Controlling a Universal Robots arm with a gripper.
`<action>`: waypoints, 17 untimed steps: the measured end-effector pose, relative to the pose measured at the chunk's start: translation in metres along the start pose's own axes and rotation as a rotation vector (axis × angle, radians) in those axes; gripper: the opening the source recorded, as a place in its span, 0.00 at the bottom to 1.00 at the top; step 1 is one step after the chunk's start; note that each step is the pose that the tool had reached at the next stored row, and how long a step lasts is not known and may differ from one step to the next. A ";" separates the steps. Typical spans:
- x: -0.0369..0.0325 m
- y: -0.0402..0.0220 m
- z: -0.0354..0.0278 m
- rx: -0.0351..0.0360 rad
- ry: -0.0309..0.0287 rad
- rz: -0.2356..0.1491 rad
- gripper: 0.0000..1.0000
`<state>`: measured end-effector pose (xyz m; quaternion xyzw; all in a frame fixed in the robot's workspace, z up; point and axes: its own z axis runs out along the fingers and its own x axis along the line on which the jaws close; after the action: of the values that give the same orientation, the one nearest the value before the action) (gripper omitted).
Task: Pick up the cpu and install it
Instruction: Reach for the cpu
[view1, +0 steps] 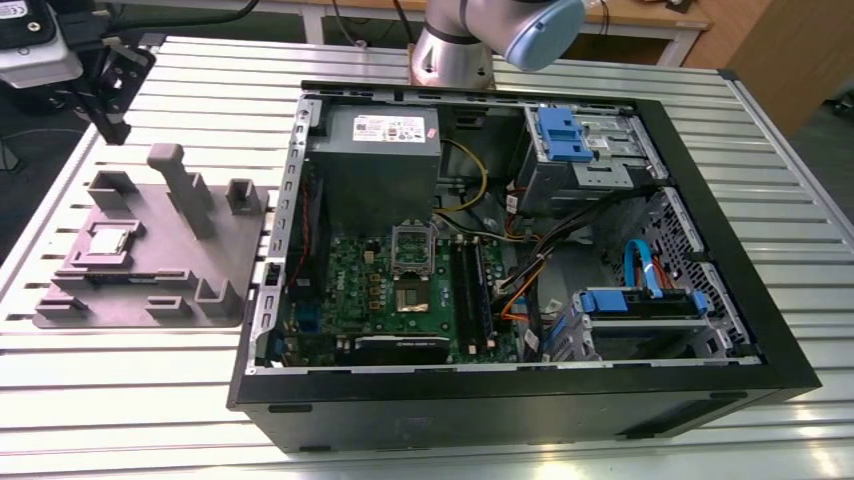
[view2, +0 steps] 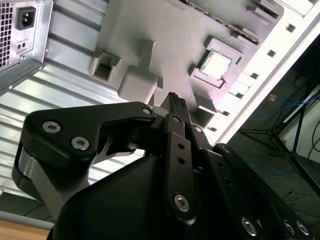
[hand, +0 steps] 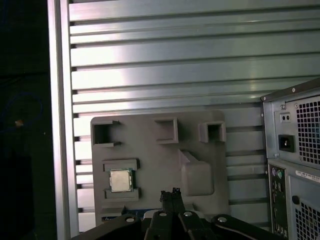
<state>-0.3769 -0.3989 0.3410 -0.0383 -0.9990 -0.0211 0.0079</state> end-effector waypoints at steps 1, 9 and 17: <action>0.0011 -0.0001 0.0000 0.0000 0.0000 0.000 0.10; 0.0081 -0.0006 0.0004 0.0000 0.0000 0.000 0.10; 0.0165 -0.0013 0.0007 0.0000 0.0000 0.000 0.10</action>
<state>-0.3934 -0.3990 0.3405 -0.0383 -0.9990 -0.0211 0.0080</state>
